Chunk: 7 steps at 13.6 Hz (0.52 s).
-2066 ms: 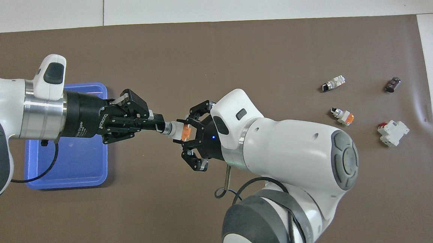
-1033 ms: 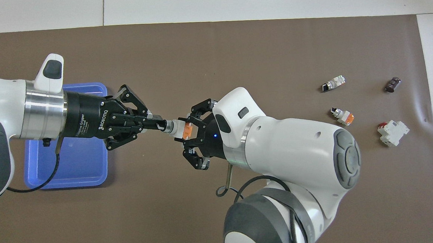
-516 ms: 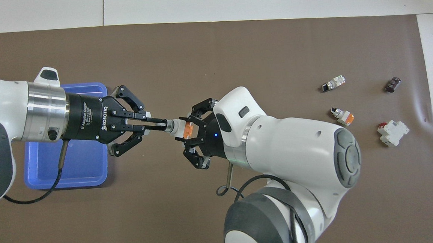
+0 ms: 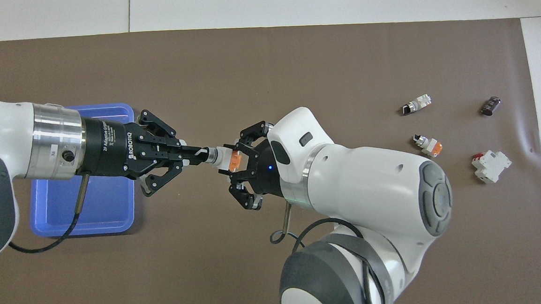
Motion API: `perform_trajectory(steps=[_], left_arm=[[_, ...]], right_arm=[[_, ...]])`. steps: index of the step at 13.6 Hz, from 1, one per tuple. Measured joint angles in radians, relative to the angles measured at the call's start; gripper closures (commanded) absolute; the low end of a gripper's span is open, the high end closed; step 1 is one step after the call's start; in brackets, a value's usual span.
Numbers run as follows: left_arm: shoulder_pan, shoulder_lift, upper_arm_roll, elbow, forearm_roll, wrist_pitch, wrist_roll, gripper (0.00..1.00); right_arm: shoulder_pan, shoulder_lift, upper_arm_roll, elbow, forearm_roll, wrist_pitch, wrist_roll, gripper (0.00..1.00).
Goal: Turn and place switch with both arms
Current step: 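Close the left gripper on the switch end held by the right gripper, then open the right gripper and withdraw it while the left gripper pulls back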
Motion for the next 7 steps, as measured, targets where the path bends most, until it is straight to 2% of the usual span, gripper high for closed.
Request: perform_trajectory(steps=[3,7], left_arm=[[-0.012,-0.006,-0.001,0.000,0.018,0.023,-0.199,1.00],[-0.024,-0.006,-0.001,-0.001,0.025,0.052,-0.324,1.00]], right_arm=[[-0.001,0.002,-0.002,0.001,0.000,0.007,0.000,1.00],[-0.002,0.005,-0.006,0.001,0.000,0.016,0.000,1.00]])
